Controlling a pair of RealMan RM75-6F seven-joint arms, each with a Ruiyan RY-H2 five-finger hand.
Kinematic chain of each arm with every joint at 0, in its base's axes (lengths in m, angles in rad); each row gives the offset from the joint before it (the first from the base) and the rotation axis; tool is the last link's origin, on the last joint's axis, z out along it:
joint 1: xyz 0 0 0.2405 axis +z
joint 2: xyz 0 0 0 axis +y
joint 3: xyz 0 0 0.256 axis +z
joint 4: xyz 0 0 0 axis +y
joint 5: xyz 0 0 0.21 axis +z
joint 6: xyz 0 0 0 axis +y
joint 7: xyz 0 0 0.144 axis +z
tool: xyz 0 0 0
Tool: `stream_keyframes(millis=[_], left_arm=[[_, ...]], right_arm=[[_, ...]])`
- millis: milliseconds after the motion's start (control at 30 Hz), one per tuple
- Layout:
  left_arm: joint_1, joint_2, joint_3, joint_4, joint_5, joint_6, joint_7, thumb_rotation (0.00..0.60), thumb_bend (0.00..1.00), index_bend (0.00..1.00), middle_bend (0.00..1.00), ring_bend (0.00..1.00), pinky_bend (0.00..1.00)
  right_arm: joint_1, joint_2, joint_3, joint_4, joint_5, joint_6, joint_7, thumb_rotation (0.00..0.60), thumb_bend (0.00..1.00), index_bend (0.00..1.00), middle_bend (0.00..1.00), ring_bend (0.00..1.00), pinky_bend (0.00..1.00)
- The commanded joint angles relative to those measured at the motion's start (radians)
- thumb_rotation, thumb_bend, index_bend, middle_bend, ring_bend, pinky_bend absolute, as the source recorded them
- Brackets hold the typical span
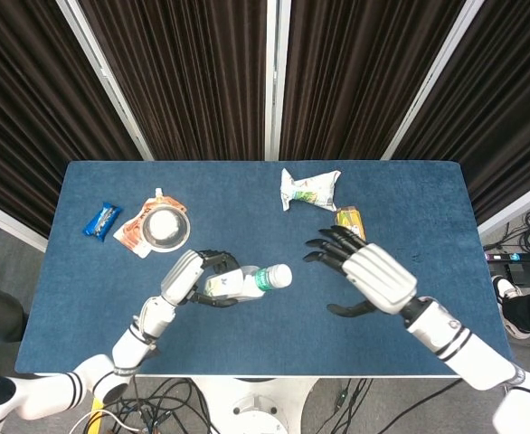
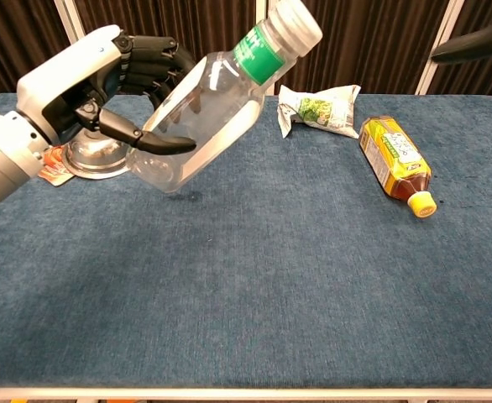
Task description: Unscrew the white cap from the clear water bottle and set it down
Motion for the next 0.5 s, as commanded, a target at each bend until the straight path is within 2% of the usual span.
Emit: stream_keyframes(millis=[33, 500], left_arm=[[-0.002, -0.003, -0.002, -0.007, -0.006, 0.003, -0.007, 0.6, 0.31, 0.65, 0.64, 0.57, 0.57], [-0.005, 0.003, 0.006, -0.024, -0.003, 0.02, 0.021, 0.6, 0.31, 0.65, 0.64, 0.57, 0.56]], right_arm=[[0.03, -0.018, 0.017, -0.025, 0.036, -0.027, -0.054, 0.578, 0.11, 0.26, 0.11, 0.0, 0.0], [0.07, -0.049, 0.026, -0.03, 0.141, -0.045, -0.138, 0.578, 0.11, 0.26, 0.11, 0.0, 0.0]])
